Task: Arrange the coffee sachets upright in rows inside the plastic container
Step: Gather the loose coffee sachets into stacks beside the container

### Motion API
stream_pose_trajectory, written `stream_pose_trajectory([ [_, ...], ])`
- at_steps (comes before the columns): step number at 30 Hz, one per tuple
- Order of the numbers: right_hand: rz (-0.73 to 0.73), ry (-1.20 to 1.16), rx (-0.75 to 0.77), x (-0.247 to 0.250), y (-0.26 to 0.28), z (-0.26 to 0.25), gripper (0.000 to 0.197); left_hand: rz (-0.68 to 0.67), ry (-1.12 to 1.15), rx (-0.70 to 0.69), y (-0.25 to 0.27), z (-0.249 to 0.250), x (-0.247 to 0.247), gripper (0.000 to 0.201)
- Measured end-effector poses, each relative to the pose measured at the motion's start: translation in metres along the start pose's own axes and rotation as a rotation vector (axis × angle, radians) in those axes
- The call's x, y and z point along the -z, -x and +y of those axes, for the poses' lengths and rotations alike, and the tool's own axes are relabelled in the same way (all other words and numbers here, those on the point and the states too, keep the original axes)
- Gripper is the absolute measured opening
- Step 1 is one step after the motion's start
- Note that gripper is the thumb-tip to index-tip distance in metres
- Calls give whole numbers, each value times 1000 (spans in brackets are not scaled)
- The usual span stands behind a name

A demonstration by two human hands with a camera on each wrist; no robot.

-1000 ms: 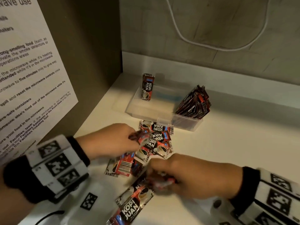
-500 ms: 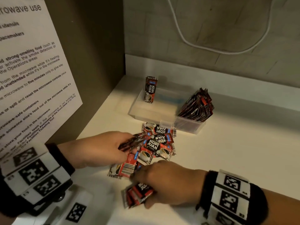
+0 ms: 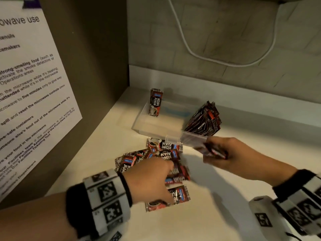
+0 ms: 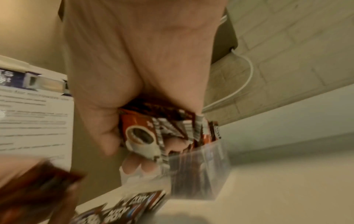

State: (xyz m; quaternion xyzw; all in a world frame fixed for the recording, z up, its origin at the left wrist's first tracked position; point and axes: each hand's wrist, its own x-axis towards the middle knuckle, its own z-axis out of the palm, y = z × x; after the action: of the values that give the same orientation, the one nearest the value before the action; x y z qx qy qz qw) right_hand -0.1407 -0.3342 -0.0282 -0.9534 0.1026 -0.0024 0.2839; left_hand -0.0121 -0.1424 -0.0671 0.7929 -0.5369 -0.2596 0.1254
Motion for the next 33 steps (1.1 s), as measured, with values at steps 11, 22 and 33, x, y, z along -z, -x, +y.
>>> stream_pose_trajectory([
  [11, 289, -447, -72, 22, 1, -16, 9, -160, -74, -82, -14, 11, -9, 12],
  [22, 265, -855, 47, -5, -27, -38, 86, 66, 1287, -140, -8, 18, 50, 46],
  [33, 90, -1048, 38, -39, -47, -59, 103, 234, 1235, -178, -28, 23, 36, 72],
])
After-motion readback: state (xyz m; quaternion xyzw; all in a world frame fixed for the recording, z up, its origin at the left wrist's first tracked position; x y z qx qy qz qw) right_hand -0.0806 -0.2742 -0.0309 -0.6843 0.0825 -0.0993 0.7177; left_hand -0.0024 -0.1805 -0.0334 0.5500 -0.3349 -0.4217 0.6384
